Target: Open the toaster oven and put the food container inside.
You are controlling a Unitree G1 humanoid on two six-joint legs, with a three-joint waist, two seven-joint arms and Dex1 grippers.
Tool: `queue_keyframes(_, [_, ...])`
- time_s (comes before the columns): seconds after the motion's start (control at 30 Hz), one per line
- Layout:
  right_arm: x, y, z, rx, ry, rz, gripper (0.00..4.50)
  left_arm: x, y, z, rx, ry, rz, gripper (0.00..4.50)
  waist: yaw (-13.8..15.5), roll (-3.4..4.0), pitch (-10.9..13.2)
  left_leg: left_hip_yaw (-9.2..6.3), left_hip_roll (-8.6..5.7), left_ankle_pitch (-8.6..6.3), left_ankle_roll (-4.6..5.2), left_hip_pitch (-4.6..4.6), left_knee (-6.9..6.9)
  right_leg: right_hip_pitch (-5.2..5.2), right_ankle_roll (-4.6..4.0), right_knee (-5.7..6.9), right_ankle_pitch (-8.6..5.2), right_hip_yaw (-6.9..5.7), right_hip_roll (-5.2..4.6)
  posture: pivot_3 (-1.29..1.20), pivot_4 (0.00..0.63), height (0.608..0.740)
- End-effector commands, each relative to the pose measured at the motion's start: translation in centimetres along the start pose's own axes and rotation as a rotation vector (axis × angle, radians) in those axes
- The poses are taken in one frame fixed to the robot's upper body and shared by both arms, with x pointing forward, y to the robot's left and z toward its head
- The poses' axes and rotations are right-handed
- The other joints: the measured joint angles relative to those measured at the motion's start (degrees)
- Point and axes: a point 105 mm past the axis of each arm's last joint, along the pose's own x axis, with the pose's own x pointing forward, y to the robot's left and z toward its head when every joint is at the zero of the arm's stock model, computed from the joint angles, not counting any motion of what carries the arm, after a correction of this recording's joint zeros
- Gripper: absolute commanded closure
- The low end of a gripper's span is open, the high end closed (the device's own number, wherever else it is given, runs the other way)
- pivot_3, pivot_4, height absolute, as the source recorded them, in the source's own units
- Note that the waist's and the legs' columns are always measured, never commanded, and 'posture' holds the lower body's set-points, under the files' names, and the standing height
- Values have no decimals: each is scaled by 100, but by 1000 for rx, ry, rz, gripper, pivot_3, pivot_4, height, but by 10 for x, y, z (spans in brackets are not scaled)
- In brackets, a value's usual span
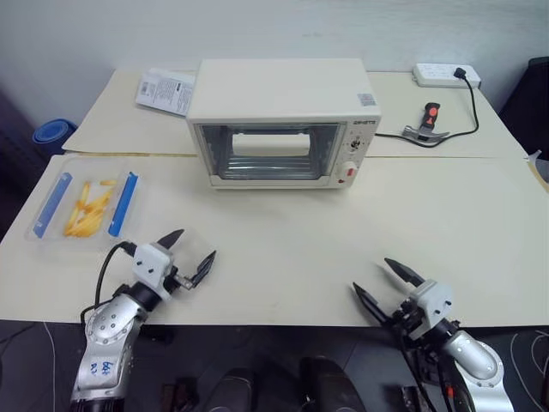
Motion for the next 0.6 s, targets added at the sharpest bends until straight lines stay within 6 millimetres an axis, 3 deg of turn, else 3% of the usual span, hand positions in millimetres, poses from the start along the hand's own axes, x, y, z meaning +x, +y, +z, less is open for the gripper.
queue_keyframes(0.03, [11,-3,11,-15,-63,26,23,-4,0,4,4,8,-44,0,-28,0,0,0,0,0,0,0,0,0,0,0,0,0,0,0,150,740])
queue_keyframes(0.2, [47,-4,49,132,-153,184,23,-20,4,27,-193,-53,-118,0,-65,3,2,-2,4,0,-1,-2,1,-3,0,5,0,0,0,0,150,740])
queue_keyframes(0.4, [102,-15,95,166,-174,313,23,-54,34,52,-318,-103,-82,0,-72,7,4,-2,11,0,-3,-4,4,-8,-8,5,-1,-1,4,0,150,740])
queue_keyframes(0.6, [153,-18,133,171,-216,372,23,-65,32,74,-388,-128,-153,0,-36,6,5,-16,5,-3,0,-17,5,-10,-11,-9,-1,-12,-2,0,150,740])
